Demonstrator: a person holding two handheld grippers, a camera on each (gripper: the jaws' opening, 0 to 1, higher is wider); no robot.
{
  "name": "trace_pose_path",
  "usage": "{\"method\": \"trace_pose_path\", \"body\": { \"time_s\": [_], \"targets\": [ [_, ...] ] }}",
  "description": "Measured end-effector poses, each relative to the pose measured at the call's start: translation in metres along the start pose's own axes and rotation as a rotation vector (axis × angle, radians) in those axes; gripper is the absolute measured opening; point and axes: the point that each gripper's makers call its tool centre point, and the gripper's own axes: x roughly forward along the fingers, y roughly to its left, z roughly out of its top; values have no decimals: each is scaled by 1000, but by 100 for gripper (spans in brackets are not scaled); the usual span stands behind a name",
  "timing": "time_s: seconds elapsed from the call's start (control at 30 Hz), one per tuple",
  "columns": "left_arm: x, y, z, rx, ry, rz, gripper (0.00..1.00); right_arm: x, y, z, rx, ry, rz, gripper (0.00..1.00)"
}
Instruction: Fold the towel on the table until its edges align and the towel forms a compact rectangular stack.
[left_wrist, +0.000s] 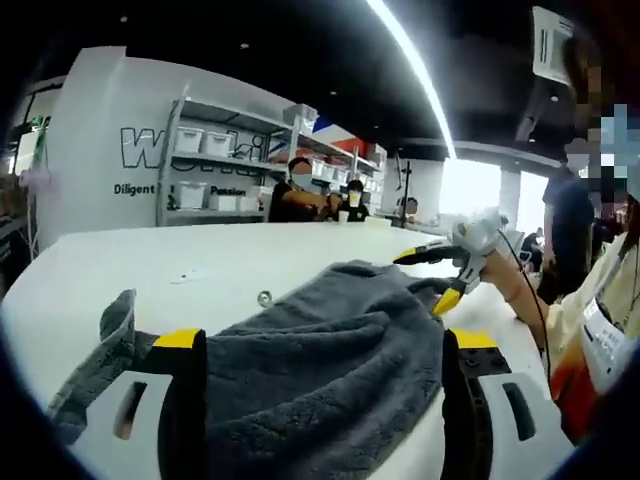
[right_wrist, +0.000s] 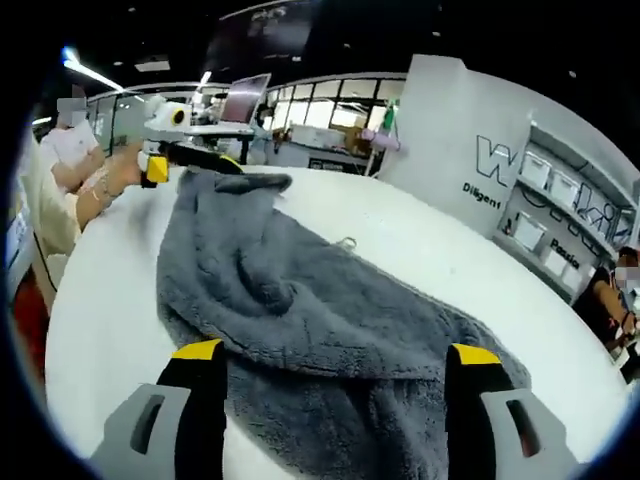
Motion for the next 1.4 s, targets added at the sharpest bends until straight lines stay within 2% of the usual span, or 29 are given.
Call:
{"method": "trace_pose_path", "body": {
  "time_s": [0.07,0.13,0.23,0.27,0.3,0.5,0.77,0.93,1.0,1.07,1.2,1.27,1.33,1.4],
  "targets": [
    [-1,0,2,-19,-11,-10,96,-2,16,11,-29,-50,64,86],
    [-1,-2,2,-27,-16,-15,96,-3,29,22,-45,-104,120,78],
    [-1,-3,4,-29,-24,-17,95,-6,55,37,-12,-195,248,49],
    [-1,-3,4,-29,-23,-17,95,-7,62,39,-24,-204,279,39],
    [-1,-3,4,-29,-21,-17,95,-8,69,41,-45,-210,306,36],
    [-2,-5,4,-29,-22,-19,94,-14,116,33,-205,-176,461,24],
    [-5,-3,6,-39,-32,-11,93,4,122,2,-257,-23,468,10],
    [-5,-4,6,-45,-31,-19,93,13,118,-8,-253,27,449,9],
    [-4,-5,6,-50,-29,-24,93,15,117,-9,-247,32,445,6],
    [-4,-6,6,-52,-30,-28,93,16,113,-7,-242,25,424,0],
    [-4,-6,4,-49,-23,-22,92,16,110,-4,-193,27,420,0],
    [-4,-4,3,-47,-21,-9,92,14,111,2,-184,2,422,0],
    [-5,-3,3,-44,-18,-5,92,9,116,15,-161,-62,446,0],
    [-5,-3,4,-46,-21,-4,92,-1,117,38,-143,-175,460,0]
  ]
}}
